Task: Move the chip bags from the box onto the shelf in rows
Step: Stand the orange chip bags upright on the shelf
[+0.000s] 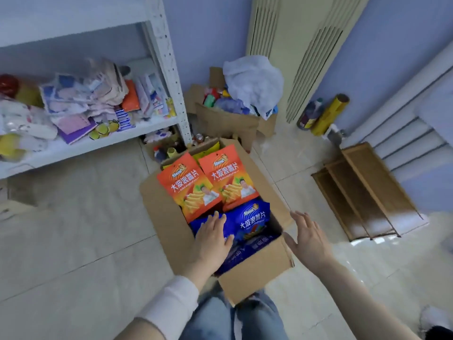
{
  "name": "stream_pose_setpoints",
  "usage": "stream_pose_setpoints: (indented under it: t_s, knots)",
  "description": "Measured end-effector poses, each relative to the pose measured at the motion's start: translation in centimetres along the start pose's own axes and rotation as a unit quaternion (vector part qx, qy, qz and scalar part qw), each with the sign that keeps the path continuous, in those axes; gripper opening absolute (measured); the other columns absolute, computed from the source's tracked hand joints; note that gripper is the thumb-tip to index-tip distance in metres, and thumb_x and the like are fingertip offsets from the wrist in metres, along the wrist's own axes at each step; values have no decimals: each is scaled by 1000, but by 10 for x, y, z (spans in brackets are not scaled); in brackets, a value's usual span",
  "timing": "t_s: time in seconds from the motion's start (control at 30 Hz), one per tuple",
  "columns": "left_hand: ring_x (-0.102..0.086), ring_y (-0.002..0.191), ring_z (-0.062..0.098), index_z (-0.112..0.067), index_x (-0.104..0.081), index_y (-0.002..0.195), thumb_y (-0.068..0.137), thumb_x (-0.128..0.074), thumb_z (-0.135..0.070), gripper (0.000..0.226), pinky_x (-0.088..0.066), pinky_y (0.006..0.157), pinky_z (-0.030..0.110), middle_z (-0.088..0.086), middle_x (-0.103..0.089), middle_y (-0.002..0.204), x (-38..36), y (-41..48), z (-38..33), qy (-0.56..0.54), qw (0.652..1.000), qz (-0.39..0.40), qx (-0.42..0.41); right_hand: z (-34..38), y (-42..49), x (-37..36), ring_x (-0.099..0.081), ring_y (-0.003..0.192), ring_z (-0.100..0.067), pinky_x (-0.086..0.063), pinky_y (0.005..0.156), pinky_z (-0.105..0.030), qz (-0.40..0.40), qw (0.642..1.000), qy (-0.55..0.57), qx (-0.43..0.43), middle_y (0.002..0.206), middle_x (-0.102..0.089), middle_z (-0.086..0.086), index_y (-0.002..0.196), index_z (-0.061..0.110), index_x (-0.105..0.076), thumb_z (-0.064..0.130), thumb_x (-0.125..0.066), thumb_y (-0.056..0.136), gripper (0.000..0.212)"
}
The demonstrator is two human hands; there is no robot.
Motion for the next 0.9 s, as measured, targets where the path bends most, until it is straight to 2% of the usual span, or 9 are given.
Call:
stream_pose_setpoints:
  t_s: [0.07,0.17,0.3,0.4,0.53,0.63,0.73,0.8,0.9]
  knots:
    - [-8,144,18,-16,-16,148,98,-38,-36,58,-13,116,32,4,-8,157,0,8,11,-16,999,-10,50,14,32,-7,-25,137,-16,-31,109,-33,26,999,8,32,149,-28,0,143,20,-25,45,-49,91,62]
    - [-11,143,19,-16,-15,148,98,-38,-36,58,-17,115,31,5,-7,157,-7,23,25,-54,991,-16,124,32,77,-21,-26,137,-17,-31,109,-35,80,992,-33,88,149,-27,-2,144,20,-21,47,-48,91,66]
    - [-25,139,19,-16,-23,145,97,-43,-35,56,-26,111,33,3,-22,153,-18,64,55,-82,971,-67,213,37,157,-38,-34,131,-22,-32,104,-32,100,977,-91,165,142,-35,-5,143,18,-20,48,-48,90,67]
    - [-25,139,20,-17,-24,145,96,-43,-36,56,-28,110,34,4,-22,153,-36,93,76,-95,956,-77,267,33,204,-53,-37,128,-24,-34,100,-34,129,980,-73,130,141,-37,-7,142,16,-26,49,-52,88,69]
    - [-25,138,24,-16,-19,146,93,-48,-39,65,-30,108,38,9,-23,152,-58,128,100,-100,949,-75,290,38,242,-85,-41,124,-27,-38,95,-38,141,985,-8,98,136,-42,-11,139,16,-31,56,-61,79,78]
    - [-35,131,33,-12,-19,145,86,-62,-35,77,-34,105,46,14,-30,146,-62,161,138,-176,917,-154,323,46,276,-117,-37,127,-31,-36,101,-45,122,989,-27,81,140,-38,-15,135,10,-36,63,-60,74,85]
    - [-34,132,32,-12,-9,146,78,-69,-41,95,-31,107,46,12,-29,146,-71,187,178,-278,864,-219,357,48,301,-147,-26,134,-35,-25,109,-48,68,997,21,6,146,-26,-19,145,5,-9,70,-64,63,118]
    - [-35,133,29,-15,-5,146,73,-71,-46,104,-31,108,47,10,-32,146,-80,200,194,-324,836,-253,363,48,309,-161,-18,137,-35,-18,111,-47,34,998,51,-14,148,-19,-20,146,5,2,68,-67,62,126]
    - [-36,131,27,-14,-14,145,67,-76,-46,104,-32,108,46,8,-38,140,-87,209,204,-329,817,-302,364,43,316,-169,-15,135,-35,-14,111,-46,0,999,45,-26,146,-18,-20,146,7,5,68,-69,58,130]
Point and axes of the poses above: each hand's wrist, its own y-axis towards the middle knuckle, its own x-axis out of the back of the hand, z = x × y, the point moved 4 cm from there along y, towards the middle knuckle
